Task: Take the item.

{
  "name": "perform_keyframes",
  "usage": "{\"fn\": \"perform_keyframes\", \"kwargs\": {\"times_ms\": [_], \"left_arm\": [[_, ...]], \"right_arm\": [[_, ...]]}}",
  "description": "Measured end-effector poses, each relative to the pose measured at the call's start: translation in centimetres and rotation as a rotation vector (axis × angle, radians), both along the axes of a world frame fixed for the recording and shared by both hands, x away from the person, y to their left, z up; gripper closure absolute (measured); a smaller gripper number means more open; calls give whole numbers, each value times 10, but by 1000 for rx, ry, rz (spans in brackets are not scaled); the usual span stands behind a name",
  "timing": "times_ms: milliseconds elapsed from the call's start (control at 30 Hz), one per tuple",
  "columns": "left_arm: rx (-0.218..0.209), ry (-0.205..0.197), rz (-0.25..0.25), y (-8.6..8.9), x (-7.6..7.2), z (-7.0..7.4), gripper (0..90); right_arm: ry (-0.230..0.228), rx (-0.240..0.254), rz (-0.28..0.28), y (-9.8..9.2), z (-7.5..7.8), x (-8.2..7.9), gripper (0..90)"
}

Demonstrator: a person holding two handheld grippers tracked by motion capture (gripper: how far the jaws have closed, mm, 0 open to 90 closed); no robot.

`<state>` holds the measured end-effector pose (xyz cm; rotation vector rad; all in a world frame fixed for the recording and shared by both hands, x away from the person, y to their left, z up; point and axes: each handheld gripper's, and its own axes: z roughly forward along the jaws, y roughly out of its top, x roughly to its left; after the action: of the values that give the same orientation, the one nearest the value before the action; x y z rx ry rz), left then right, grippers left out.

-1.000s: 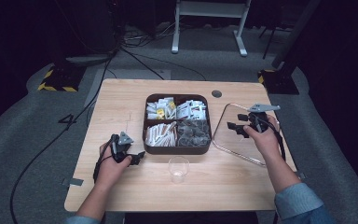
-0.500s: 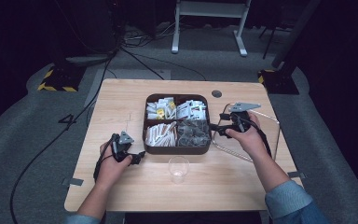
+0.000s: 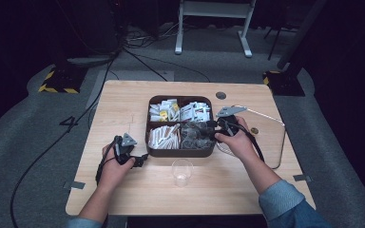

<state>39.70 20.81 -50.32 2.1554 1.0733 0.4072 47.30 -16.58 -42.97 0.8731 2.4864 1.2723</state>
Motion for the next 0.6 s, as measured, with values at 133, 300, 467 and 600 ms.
{"fn": "perform_keyframes", "kwargs": {"times_ms": [133, 300, 467, 600], "left_arm": [[0, 0, 0, 0, 0, 0, 203], [0, 0, 0, 0, 0, 0, 203], [0, 0, 0, 0, 0, 0, 203], [0, 0, 0, 0, 0, 0, 203]], "right_arm": [[18, -12, 15, 8, -6, 1, 457], [30, -12, 5, 17, -13, 4, 418], [44, -30, 20, 24, -20, 3, 419], [47, -31, 24, 28, -22, 2, 424]]}}
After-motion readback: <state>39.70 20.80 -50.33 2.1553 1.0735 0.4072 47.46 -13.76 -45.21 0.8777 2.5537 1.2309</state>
